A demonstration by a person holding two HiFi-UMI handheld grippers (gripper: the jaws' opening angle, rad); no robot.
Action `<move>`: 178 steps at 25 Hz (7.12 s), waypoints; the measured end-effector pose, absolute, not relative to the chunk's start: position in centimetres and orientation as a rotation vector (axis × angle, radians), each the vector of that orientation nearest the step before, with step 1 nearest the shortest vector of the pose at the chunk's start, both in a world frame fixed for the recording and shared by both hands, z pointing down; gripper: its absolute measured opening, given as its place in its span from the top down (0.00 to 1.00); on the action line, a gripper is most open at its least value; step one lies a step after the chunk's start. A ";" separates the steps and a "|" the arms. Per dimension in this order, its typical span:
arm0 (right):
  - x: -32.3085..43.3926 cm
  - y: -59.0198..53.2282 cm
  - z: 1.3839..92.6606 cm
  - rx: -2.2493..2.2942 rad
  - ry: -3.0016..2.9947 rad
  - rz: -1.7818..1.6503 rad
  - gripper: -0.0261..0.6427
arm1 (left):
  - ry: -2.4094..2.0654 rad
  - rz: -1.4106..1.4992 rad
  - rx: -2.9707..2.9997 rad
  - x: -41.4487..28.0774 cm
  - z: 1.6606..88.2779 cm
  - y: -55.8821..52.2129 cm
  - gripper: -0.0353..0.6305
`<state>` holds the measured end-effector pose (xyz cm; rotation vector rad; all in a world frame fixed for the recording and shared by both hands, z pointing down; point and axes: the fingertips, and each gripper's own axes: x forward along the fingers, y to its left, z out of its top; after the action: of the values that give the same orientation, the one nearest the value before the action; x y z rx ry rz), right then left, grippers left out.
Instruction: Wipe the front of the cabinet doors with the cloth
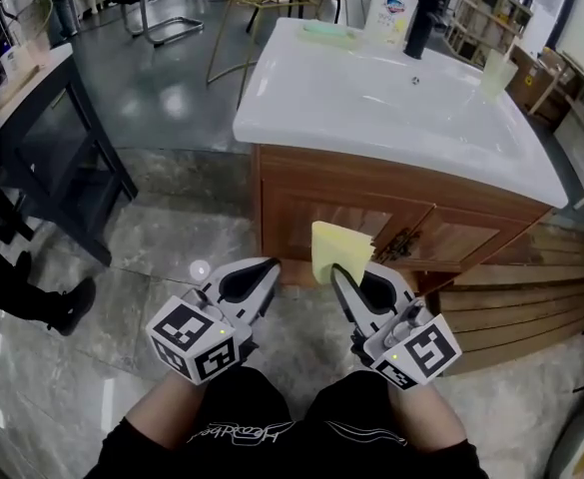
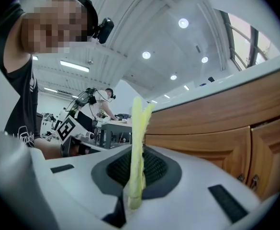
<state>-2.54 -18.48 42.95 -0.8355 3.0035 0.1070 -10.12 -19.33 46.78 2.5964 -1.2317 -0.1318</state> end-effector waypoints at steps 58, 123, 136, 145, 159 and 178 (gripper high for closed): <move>-7.0 -27.3 46.2 -1.075 2.888 0.155 0.90 | -1.357 -0.102 2.473 -13.2 49.6 -19.2 0.94; -7.8 -23.2 49.3 -0.889 2.846 0.044 0.90 | -1.391 -0.058 2.377 -12.7 54.3 -17.2 0.94; -12.4 -25.6 52.9 -0.957 2.910 0.086 0.90 | -1.401 -0.076 2.331 -13.8 55.9 -17.1 0.94; -11.3 -27.1 54.1 -1.093 2.882 0.070 0.90 | -1.423 -0.090 2.325 -14.5 55.3 -17.4 0.94; -7.5 -28.2 53.5 -1.217 2.837 0.099 0.90 | -1.365 -0.058 2.365 -12.1 54.7 -18.1 0.94; 5.3 -29.3 53.9 -1.594 2.653 0.095 0.90 | -1.252 -0.020 2.442 -6.4 54.6 -18.8 0.94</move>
<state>5.28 -29.31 53.90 -1.5938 2.6530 0.0953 -6.40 -18.83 54.64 2.4419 -1.2518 -0.0201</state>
